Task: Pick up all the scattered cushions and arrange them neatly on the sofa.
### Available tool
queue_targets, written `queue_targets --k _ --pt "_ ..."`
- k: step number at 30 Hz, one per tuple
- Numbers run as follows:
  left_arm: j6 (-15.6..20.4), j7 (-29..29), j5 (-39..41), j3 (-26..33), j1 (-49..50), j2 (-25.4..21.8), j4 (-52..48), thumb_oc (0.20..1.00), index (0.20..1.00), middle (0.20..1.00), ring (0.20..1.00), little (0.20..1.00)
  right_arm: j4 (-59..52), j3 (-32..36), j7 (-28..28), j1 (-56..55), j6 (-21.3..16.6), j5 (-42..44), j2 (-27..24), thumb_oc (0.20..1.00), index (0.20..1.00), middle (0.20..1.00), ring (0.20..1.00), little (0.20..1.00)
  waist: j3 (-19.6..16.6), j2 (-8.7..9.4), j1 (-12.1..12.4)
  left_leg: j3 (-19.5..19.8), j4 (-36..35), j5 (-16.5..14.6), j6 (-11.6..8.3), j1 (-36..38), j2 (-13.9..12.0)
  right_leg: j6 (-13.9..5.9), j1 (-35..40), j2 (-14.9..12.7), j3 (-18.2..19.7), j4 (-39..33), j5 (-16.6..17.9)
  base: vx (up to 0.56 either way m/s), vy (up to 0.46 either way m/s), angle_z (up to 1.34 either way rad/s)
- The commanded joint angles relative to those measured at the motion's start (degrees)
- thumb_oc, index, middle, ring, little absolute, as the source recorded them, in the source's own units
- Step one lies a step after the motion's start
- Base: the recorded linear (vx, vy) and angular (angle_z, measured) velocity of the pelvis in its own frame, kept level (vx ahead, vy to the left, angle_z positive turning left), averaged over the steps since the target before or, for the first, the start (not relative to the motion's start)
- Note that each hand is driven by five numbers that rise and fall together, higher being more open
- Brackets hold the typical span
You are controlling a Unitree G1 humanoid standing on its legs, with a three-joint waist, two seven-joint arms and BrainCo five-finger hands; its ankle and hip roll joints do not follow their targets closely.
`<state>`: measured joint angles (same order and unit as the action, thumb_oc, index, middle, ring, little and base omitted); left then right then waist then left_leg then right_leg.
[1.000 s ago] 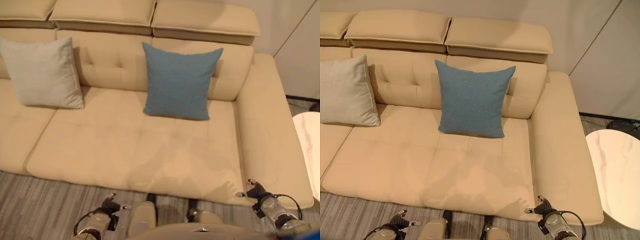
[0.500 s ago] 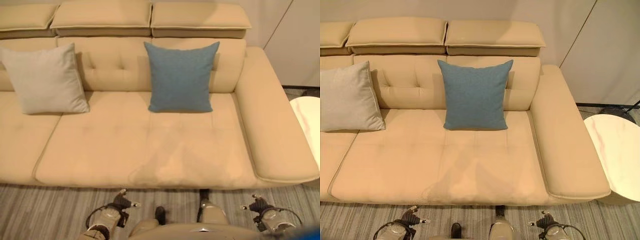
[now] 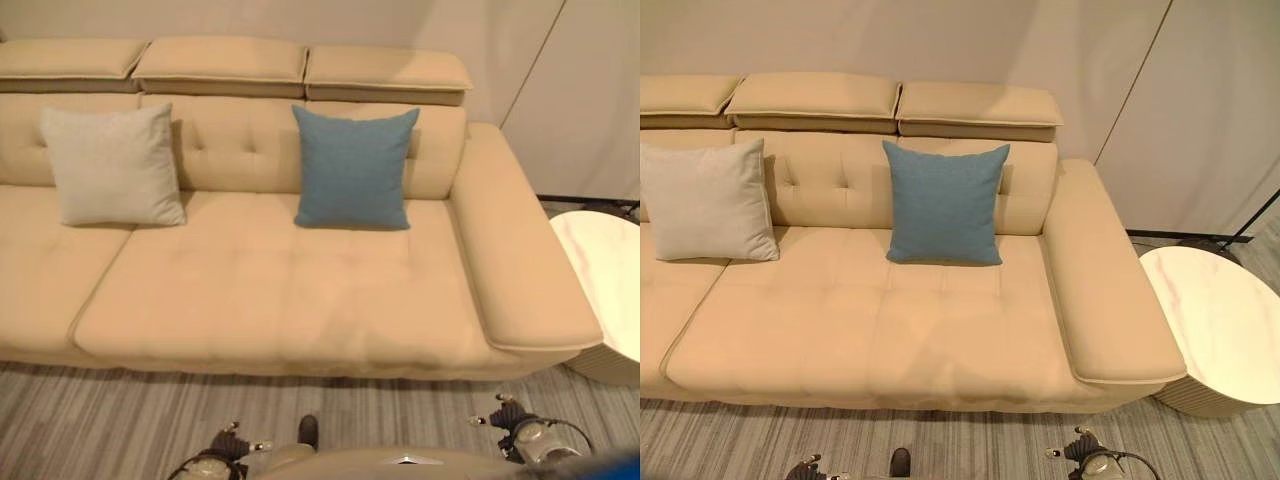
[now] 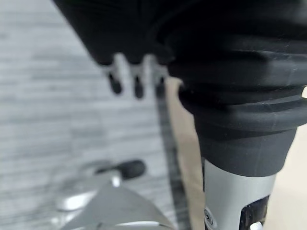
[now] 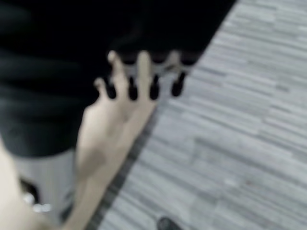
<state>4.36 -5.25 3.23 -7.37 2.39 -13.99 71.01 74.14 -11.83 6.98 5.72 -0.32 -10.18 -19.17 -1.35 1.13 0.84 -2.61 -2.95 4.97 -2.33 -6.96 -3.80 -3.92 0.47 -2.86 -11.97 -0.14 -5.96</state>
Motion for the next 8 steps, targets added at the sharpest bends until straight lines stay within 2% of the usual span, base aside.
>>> queue_targets --k 1,8 --pt "0.6 -1.0 -0.7 1.1 -4.2 -1.7 2.0 1.000 1.000 1.000 1.000 1.000 0.7 -0.2 1.3 1.1 0.1 1.2 -0.8 1.000 1.000 1.000 1.000 1.000 0.9 2.67 0.2 0.2 1.0 -6.7 -0.34 2.4 4.7 -5.45 -2.6 -3.7 1.2 -1.0 5.8 0.00 0.000 0.00" --pt "0.3 -0.9 -1.1 1.0 -4.2 -1.8 2.2 1.000 1.000 1.000 1.000 1.000 1.7 0.0 1.6 0.6 0.1 1.7 -0.4 1.000 1.000 1.000 1.000 1.000 0.9 2.45 -0.1 -0.4 -0.3 -6.1 -0.82 4.0 4.3 -5.37 -1.5 -3.3 1.0 -2.3 6.1 0.00 0.006 0.04"
